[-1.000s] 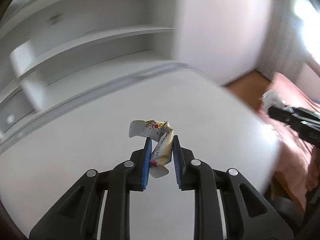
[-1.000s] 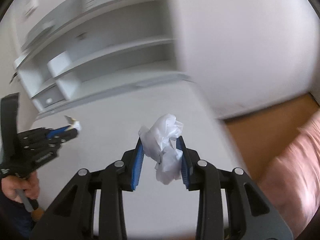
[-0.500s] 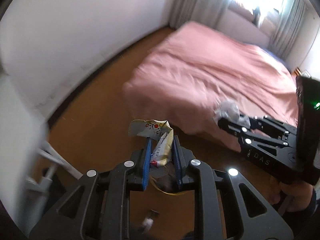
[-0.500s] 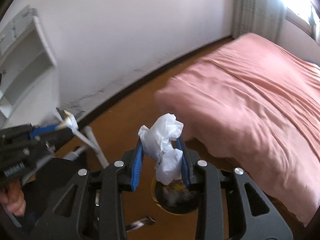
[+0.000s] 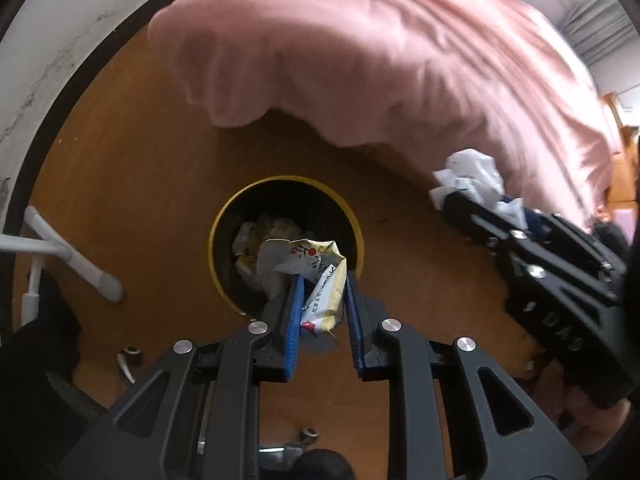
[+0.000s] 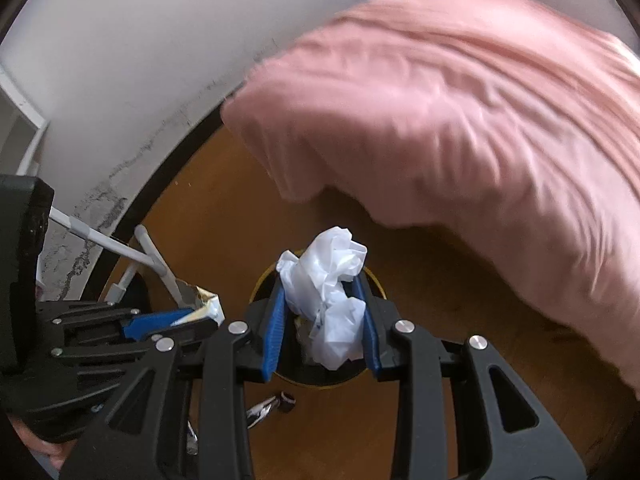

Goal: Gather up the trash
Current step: 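Carry the wrapper and tissue over the black bin and release them, then move both open tools back to the desk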

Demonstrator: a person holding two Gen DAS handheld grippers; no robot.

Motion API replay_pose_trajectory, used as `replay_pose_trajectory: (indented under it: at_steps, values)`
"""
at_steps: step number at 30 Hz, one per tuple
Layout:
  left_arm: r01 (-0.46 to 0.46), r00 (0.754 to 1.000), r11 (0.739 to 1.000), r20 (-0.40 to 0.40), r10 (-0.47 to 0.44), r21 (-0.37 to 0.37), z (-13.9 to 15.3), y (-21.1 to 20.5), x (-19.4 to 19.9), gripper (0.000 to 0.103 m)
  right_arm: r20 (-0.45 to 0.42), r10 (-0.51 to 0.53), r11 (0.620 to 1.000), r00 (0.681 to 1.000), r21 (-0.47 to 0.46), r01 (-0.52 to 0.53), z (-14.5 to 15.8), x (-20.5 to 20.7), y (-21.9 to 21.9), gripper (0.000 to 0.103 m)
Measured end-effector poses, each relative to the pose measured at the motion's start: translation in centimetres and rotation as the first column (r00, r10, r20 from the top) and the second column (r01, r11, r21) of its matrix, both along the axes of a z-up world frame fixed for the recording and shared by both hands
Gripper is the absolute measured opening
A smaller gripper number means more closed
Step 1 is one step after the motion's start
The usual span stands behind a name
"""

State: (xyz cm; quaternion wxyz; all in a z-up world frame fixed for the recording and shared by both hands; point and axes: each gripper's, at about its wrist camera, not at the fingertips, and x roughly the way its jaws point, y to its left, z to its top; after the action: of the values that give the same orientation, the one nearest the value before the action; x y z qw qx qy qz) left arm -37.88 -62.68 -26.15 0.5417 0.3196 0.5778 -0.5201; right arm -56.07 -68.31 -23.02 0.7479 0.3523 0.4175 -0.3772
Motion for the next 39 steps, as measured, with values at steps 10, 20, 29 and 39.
replay_pose_trajectory:
  at_steps: [10,20,29,39]
  values:
    - [0.029,0.998,0.999,-0.061,-0.028,0.027,-0.8,-0.3,0.3,0.02,0.012,-0.027,0.998,1.0,0.057,0.027,-3.2,-0.3,-0.4,0.033]
    - [0.007,1.0,1.0,-0.018,-0.007,-0.013,0.5,-0.5,0.8,0.068,0.019,-0.018,0.998,1.0,0.061,0.016,-3.0,0.2,-0.5,0.034]
    - [-0.034,0.999,0.998,-0.003,0.034,-0.045,1.2,-0.6,1.6,0.074,0.02,0.015,0.995,1.0,0.101,-0.017,-4.1,1.3,-0.2,0.037]
    - [-0.088,0.996,0.99,-0.003,0.088,-0.107,2.6,-0.3,2.7,0.082,0.025,-0.008,0.998,1.0,0.069,0.006,-2.8,0.9,-0.8,0.056]
